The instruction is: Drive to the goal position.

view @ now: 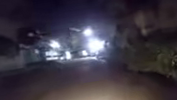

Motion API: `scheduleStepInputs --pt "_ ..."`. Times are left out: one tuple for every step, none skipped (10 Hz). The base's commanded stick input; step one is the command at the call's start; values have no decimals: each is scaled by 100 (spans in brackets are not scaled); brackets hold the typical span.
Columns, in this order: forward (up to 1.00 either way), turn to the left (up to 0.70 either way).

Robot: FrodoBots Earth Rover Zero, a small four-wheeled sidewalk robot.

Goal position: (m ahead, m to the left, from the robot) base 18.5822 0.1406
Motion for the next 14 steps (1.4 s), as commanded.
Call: scheduleStepInputs --pt "70 0" --pt "70 0" --pt "70 0" --pt "70 0" --pt "70 0" --pt "70 0" --pt "70 0" --pt "70 0" --pt "70 0" --pt "70 0" --pt "70 0" --pt "70 0" --pt "70 0" --pt "70 -4"
